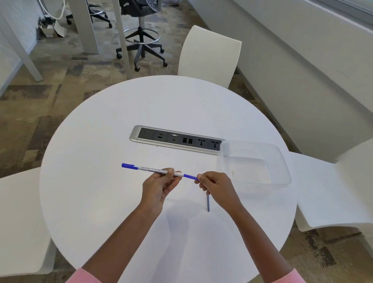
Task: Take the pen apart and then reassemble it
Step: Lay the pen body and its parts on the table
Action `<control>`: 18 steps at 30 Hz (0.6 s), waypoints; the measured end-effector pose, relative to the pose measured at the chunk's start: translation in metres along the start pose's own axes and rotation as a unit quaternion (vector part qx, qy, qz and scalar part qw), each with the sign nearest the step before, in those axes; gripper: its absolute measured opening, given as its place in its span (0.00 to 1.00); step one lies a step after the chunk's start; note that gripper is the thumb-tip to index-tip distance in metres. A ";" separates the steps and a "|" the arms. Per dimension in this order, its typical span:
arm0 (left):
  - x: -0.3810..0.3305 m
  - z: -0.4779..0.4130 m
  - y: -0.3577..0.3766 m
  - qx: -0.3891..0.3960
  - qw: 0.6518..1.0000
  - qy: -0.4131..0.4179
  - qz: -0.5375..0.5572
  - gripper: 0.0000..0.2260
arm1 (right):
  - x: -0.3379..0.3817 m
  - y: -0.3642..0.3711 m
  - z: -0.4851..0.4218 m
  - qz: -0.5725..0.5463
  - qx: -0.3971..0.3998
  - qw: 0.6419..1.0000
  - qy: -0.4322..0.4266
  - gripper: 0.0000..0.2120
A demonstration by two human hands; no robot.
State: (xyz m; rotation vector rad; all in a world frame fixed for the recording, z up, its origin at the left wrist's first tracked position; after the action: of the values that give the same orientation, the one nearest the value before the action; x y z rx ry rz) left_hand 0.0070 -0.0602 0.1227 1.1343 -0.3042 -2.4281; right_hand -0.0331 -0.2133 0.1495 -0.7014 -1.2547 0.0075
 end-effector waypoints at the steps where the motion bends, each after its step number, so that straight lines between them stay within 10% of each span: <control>1: -0.001 -0.001 -0.001 -0.001 1.000 -0.001 0.001 0.04 | -0.002 -0.001 -0.001 -0.017 -0.002 1.000 0.011 0.11; 18: -0.001 -0.012 -0.007 -0.003 1.000 -0.013 0.004 0.04 | -0.072 0.007 -0.012 0.107 -0.147 0.981 0.065 0.06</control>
State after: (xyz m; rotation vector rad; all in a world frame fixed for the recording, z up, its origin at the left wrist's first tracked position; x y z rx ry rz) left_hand 0.0143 -0.0541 0.1132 1.0961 -0.3083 -2.4371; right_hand -0.0450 -0.2403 0.0827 -1.0735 -1.0601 -0.0472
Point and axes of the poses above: each hand's wrist, its own z-axis away from the middle knuckle, its own y-axis out of the palm, x = y × z, the point moved 6 cm from there along -z, towards the middle knuckle, and after that the axes turned 14 degrees about -x, right-handed, at the moved point
